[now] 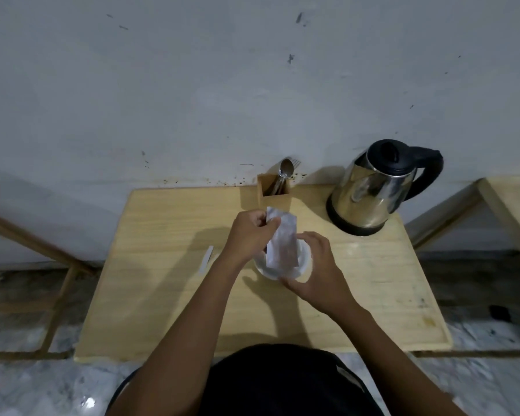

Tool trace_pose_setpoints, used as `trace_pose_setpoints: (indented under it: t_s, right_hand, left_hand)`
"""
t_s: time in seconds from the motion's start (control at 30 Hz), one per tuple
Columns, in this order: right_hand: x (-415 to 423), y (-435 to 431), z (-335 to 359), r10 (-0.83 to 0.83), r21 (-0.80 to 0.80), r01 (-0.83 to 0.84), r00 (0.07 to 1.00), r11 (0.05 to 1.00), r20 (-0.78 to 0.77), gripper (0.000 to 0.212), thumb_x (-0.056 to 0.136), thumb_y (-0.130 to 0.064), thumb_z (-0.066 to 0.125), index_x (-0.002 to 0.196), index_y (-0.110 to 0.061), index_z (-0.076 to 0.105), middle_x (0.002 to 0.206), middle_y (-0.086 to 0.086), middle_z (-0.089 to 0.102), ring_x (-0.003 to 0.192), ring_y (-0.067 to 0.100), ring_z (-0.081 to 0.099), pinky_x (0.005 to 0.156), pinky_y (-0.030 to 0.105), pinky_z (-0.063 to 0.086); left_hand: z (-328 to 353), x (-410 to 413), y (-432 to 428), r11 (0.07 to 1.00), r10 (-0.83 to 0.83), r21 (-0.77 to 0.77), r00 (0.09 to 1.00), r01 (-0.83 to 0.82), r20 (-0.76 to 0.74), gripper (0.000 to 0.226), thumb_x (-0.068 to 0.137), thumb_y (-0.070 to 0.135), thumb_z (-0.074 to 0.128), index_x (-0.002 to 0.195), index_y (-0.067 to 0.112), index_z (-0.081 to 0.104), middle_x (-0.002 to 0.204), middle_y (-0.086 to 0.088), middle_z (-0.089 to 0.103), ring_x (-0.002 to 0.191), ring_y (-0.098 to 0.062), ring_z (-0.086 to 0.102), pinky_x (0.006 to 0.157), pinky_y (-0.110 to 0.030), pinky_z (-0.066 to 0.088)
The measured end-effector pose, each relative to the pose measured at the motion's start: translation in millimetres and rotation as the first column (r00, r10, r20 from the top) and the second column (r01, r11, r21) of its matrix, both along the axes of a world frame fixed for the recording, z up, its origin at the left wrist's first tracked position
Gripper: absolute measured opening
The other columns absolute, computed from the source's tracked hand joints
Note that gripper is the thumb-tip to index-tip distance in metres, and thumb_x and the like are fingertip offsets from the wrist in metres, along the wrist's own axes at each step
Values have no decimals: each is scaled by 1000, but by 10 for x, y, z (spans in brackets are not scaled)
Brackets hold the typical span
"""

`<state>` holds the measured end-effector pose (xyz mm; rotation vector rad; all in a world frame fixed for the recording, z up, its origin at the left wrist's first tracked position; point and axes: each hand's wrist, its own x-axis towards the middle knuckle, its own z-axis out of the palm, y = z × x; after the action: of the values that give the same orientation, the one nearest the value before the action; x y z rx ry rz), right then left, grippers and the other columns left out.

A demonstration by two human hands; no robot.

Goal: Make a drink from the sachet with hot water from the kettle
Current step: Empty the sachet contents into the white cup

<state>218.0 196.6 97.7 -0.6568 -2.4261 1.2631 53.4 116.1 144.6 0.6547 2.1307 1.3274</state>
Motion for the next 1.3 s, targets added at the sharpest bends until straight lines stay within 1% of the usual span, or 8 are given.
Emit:
trace_pose_setpoints:
  t_s: [0.13, 0.23, 0.37, 0.5, 0.6, 0.83, 0.97, 1.3]
  right_hand:
    - [65, -41, -151, -72, 202, 89, 993, 975, -89, 37, 83, -25, 72, 117, -25, 56, 120, -12, 55, 108, 5, 54, 70, 28, 54]
    - [109, -19, -246, -154, 180, 185, 973, 966, -171, 22, 88, -5, 66, 106, -18, 65, 104, -8, 67, 95, 6, 62, 76, 26, 54]
    - [135, 87, -267, -289, 47, 299, 945, 953, -154, 14, 90, -5, 65, 102, -13, 67, 94, -8, 70, 88, 2, 63, 78, 11, 46]
    - [91, 229, -276, -283, 13, 283, 958, 959, -46, 11, 91, -14, 64, 101, -18, 67, 84, -7, 70, 78, 7, 64, 69, 31, 54]
    - [16, 330, -243, -252, 67, 248, 965, 967, 76, 17, 92, -25, 63, 109, -26, 64, 84, -10, 70, 77, 9, 64, 68, 36, 54]
    - [-157, 516, -106, -209, 145, 188, 966, 971, 149, 10, 92, -31, 62, 100, -29, 67, 82, -13, 71, 77, 5, 65, 65, 30, 52]
    - [-215, 571, -98, -176, 259, 132, 972, 957, 157, 12, 90, -27, 66, 101, -26, 72, 84, -12, 70, 73, 3, 60, 60, 10, 38]
    - [-337, 667, 14, -2, 300, -51, 985, 952, 173, 13, 89, -26, 69, 99, -24, 76, 88, -7, 65, 75, 5, 54, 69, 25, 44]
  left_hand:
    - [-32, 130, 105, 998, 12, -66, 999, -8, 52, 39, 86, 22, 61, 55, 10, 42, 49, -3, 41, 38, -8, 44, 41, -23, 42]
    - [-15, 160, 124, 997, 7, -80, 990, 4, 138, 34, 88, 28, 60, 69, 0, 56, 60, -11, 64, 50, -26, 67, 50, -32, 54]
    - [-176, 28, 56, 985, 67, -167, 993, -51, 95, 49, 89, 47, 53, 80, 0, 65, 74, -7, 74, 61, -24, 67, 60, -32, 51]
    - [-519, -84, -132, 966, 23, -257, 998, -38, -64, 25, 89, 34, 56, 98, 13, 66, 104, -4, 68, 97, -22, 64, 71, -24, 44]
    - [-706, -93, -254, 908, -174, -397, 982, 132, -73, 39, 90, 27, 57, 126, 13, 56, 129, -7, 58, 118, -25, 55, 89, -26, 41]
    - [-796, -70, -272, 940, -210, -304, 965, 155, -157, 24, 91, 14, 56, 111, 5, 67, 107, -7, 69, 88, -19, 60, 76, -26, 41]
    - [-795, -89, -276, 951, -212, -258, 966, 170, -147, 19, 90, 9, 56, 101, -1, 69, 87, 0, 59, 82, -16, 55, 78, -37, 49]
    - [-788, -248, -179, 962, -233, -185, 956, 199, -181, 39, 88, 25, 63, 126, 20, 57, 115, 6, 54, 102, -12, 51, 88, -28, 41]
